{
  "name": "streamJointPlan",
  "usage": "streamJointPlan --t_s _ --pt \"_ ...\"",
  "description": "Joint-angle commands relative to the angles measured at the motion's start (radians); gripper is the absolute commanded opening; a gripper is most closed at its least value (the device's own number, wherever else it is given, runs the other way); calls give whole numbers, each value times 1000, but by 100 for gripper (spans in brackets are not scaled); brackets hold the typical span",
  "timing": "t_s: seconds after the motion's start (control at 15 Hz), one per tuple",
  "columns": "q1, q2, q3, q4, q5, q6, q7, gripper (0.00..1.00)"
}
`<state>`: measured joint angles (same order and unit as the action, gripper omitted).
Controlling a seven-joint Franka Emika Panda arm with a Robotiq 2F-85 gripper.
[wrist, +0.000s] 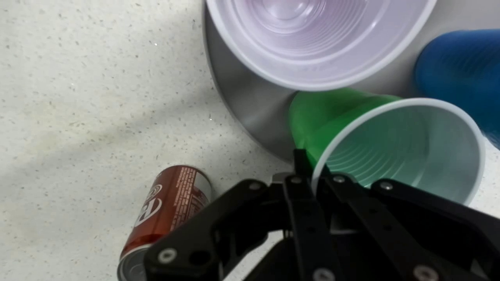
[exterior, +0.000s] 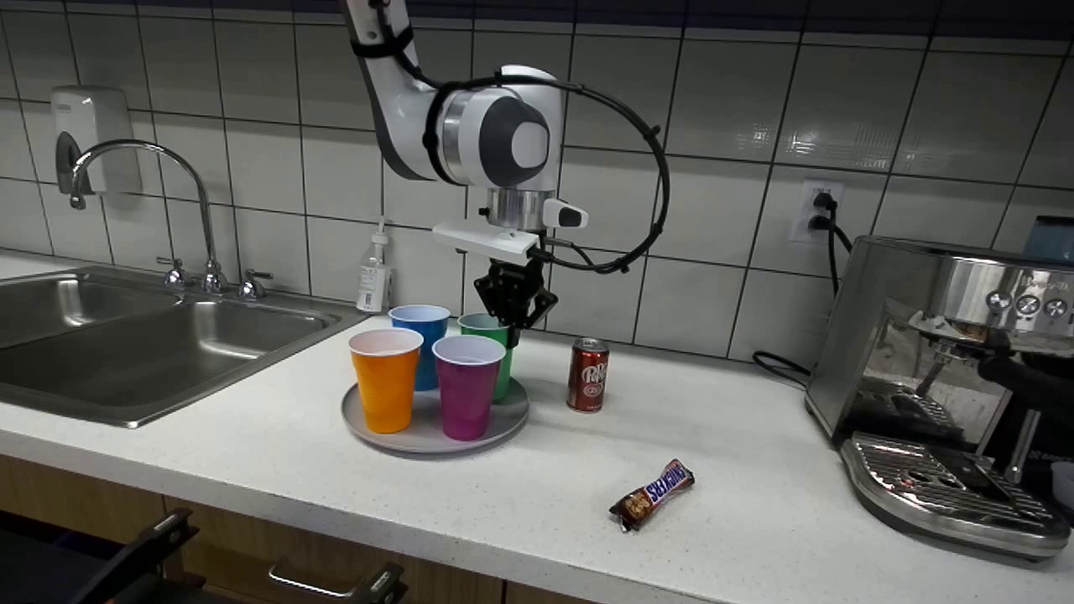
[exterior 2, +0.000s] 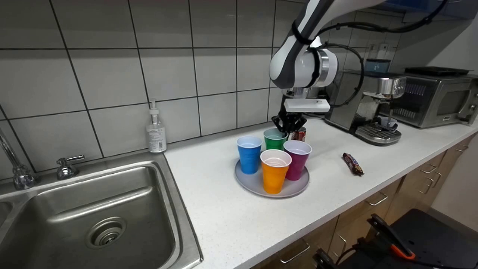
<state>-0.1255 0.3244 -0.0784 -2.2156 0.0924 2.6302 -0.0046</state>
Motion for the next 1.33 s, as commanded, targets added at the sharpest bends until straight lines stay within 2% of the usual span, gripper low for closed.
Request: streamJointPlan --t_s 0.0,0.2,0.27,0.4,0.93,1.0,1.27 --pt "-2 14 -2 12 3 13 4 1" --pt "-1 14 -1 10 6 12 7 1" --pt "-1 13 -1 12 6 8 9 29" --pt "-1 12 0 11 7 6 6 36" --pt "-1 -3 2 13 7 -2 2 96" --pt "-1 -8 3 13 7 -2 1 99" --pt "0 -42 11 9 12 5 -10 100"
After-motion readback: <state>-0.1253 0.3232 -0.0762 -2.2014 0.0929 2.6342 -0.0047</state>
